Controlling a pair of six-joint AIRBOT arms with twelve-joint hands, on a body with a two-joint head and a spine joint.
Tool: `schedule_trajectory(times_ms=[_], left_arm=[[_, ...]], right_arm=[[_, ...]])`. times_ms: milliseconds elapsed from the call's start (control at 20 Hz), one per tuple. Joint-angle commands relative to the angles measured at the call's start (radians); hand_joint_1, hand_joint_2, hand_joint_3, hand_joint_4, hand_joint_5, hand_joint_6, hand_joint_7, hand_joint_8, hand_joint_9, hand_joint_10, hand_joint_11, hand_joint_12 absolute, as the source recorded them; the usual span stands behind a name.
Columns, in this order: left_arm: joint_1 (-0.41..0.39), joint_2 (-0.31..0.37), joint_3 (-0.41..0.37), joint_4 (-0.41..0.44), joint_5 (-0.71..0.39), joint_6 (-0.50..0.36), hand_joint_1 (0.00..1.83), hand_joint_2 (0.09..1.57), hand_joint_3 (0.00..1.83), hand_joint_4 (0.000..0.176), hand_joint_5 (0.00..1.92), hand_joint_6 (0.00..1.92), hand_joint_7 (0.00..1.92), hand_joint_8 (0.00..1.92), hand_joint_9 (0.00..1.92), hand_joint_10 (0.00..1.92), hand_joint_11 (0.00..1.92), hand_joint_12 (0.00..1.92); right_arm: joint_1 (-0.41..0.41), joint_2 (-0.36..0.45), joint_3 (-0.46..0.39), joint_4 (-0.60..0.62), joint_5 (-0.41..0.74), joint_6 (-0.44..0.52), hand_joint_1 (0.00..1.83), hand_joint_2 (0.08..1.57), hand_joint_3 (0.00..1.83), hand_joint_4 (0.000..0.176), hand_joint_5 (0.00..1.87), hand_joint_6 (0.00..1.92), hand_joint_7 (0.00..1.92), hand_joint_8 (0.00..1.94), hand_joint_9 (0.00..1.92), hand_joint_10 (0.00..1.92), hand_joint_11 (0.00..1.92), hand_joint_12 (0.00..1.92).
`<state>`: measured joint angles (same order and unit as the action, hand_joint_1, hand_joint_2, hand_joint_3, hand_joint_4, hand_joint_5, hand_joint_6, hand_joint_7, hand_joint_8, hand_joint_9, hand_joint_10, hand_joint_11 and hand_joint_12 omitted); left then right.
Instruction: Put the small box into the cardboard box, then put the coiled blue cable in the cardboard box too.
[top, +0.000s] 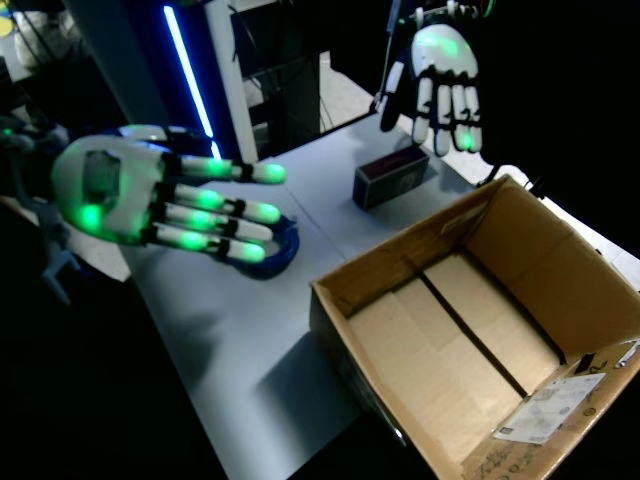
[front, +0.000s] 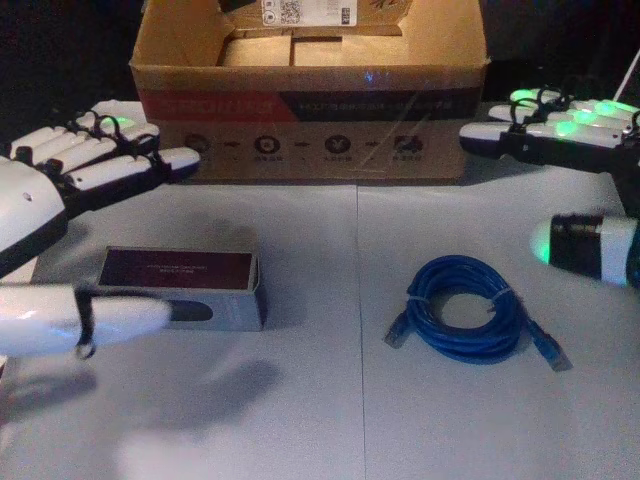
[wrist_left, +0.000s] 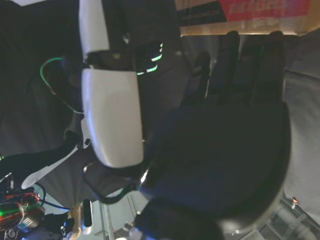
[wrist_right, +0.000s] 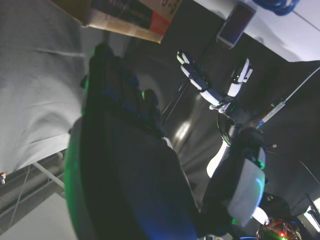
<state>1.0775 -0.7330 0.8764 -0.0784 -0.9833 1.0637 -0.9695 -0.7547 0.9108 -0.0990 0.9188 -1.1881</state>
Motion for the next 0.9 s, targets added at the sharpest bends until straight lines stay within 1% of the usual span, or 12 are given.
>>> schedule_trajectory(times_ms=[0, 150, 250, 300, 350, 450, 500, 600, 650, 700, 750, 850], left_arm=[[-0.014, -0.008, 0.005, -0.001, -0.103, -0.001, 0.0, 1.06, 0.0, 0.176, 0.21, 0.01, 0.09, 0.01, 0.07, 0.01, 0.02, 0.01], [-0.033, -0.033, 0.02, 0.0, -0.115, -0.001, 0.0, 1.01, 0.0, 0.176, 0.15, 0.0, 0.11, 0.01, 0.09, 0.01, 0.04, 0.02], [-0.057, -0.067, 0.045, -0.007, -0.103, -0.001, 0.23, 0.92, 0.0, 0.176, 0.16, 0.0, 0.14, 0.0, 0.08, 0.0, 0.04, 0.02], [-0.066, -0.08, 0.055, -0.01, -0.089, -0.001, 0.49, 0.79, 0.0, 0.176, 0.13, 0.0, 0.11, 0.0, 0.07, 0.0, 0.04, 0.03], [-0.077, -0.097, 0.068, -0.012, -0.064, -0.001, 0.51, 0.78, 0.0, 0.176, 0.13, 0.0, 0.11, 0.0, 0.07, 0.0, 0.04, 0.03], [-0.091, -0.12, 0.084, -0.013, -0.03, -0.003, 0.68, 0.71, 0.0, 0.176, 0.14, 0.0, 0.22, 0.0, 0.28, 0.0, 0.16, 0.36], [-0.097, -0.132, 0.092, -0.013, -0.014, -0.004, 0.72, 0.72, 0.0, 0.176, 0.15, 0.0, 0.28, 0.0, 0.37, 0.0, 0.09, 0.84], [-0.104, -0.151, 0.107, -0.013, 0.013, -0.014, 0.77, 0.84, 0.0, 0.13, 0.27, 0.0, 0.5, 0.01, 0.7, 0.05, 0.38, 1.2], [-0.105, -0.157, 0.111, -0.014, 0.022, -0.015, 0.81, 0.87, 0.0, 0.09, 0.32, 0.01, 0.54, 0.01, 0.75, 0.06, 0.47, 1.2], [-0.107, -0.167, 0.121, -0.017, 0.036, -0.022, 0.87, 0.95, 0.0, 0.037, 0.43, 0.01, 0.63, 0.01, 0.79, 0.07, 0.49, 1.23], [-0.109, -0.176, 0.13, -0.018, 0.043, -0.032, 0.9, 0.98, 0.0, 0.028, 0.47, 0.01, 0.67, 0.01, 0.81, 0.1, 0.48, 1.28], [-0.113, -0.191, 0.144, -0.021, 0.05, -0.045, 1.07, 1.06, 0.0, 0.0, 0.73, 0.0, 0.85, 0.0, 0.69, 0.64, 0.48, 1.33]], right_arm=[[0.015, -0.002, 0.003, 0.016, 0.118, 0.005, 0.0, 1.36, 0.02, 0.171, 0.19, 0.0, 0.15, 0.0, 0.05, 0.01, 0.0, 0.0], [0.015, -0.003, 0.005, 0.016, 0.118, 0.005, 0.0, 1.37, 0.01, 0.153, 0.18, 0.0, 0.14, 0.0, 0.04, 0.0, 0.0, 0.0], [0.015, -0.004, 0.005, 0.016, 0.118, 0.005, 0.0, 1.38, 0.01, 0.146, 0.19, 0.0, 0.14, 0.0, 0.05, 0.01, 0.0, 0.0], [0.015, -0.005, 0.005, 0.016, 0.118, 0.005, 0.02, 1.4, 0.01, 0.144, 0.21, 0.01, 0.16, 0.0, 0.05, 0.01, 0.0, 0.0], [0.015, -0.007, 0.006, 0.015, 0.118, 0.005, 0.03, 1.4, 0.01, 0.142, 0.22, 0.01, 0.16, 0.0, 0.06, 0.01, 0.0, 0.0], [0.016, -0.008, 0.007, 0.015, 0.118, 0.005, 0.0, 1.39, 0.0, 0.142, 0.2, 0.0, 0.16, 0.0, 0.06, 0.01, 0.0, 0.0], [0.016, -0.008, 0.007, 0.015, 0.118, 0.005, 0.0, 1.39, 0.0, 0.142, 0.2, 0.0, 0.16, 0.0, 0.07, 0.0, 0.0, 0.0], [0.016, -0.008, 0.007, 0.015, 0.118, 0.005, 0.0, 1.4, 0.01, 0.131, 0.23, 0.01, 0.17, 0.0, 0.08, 0.01, 0.0, 0.0], [0.016, -0.008, 0.007, 0.015, 0.118, 0.005, 0.0, 1.4, 0.0, 0.136, 0.22, 0.01, 0.16, 0.0, 0.07, 0.0, 0.0, 0.0], [0.016, -0.008, 0.007, 0.015, 0.118, 0.007, 0.0, 1.41, 0.0, 0.142, 0.19, 0.0, 0.15, 0.0, 0.06, 0.0, 0.0, 0.0], [0.016, -0.008, 0.007, 0.015, 0.118, 0.01, 0.0, 1.41, 0.0, 0.143, 0.18, 0.0, 0.14, 0.0, 0.05, 0.0, 0.0, 0.0], [0.016, -0.008, 0.007, 0.015, 0.118, 0.014, 0.0, 1.41, 0.0, 0.136, 0.21, 0.01, 0.15, 0.0, 0.07, 0.01, 0.0, 0.0]])
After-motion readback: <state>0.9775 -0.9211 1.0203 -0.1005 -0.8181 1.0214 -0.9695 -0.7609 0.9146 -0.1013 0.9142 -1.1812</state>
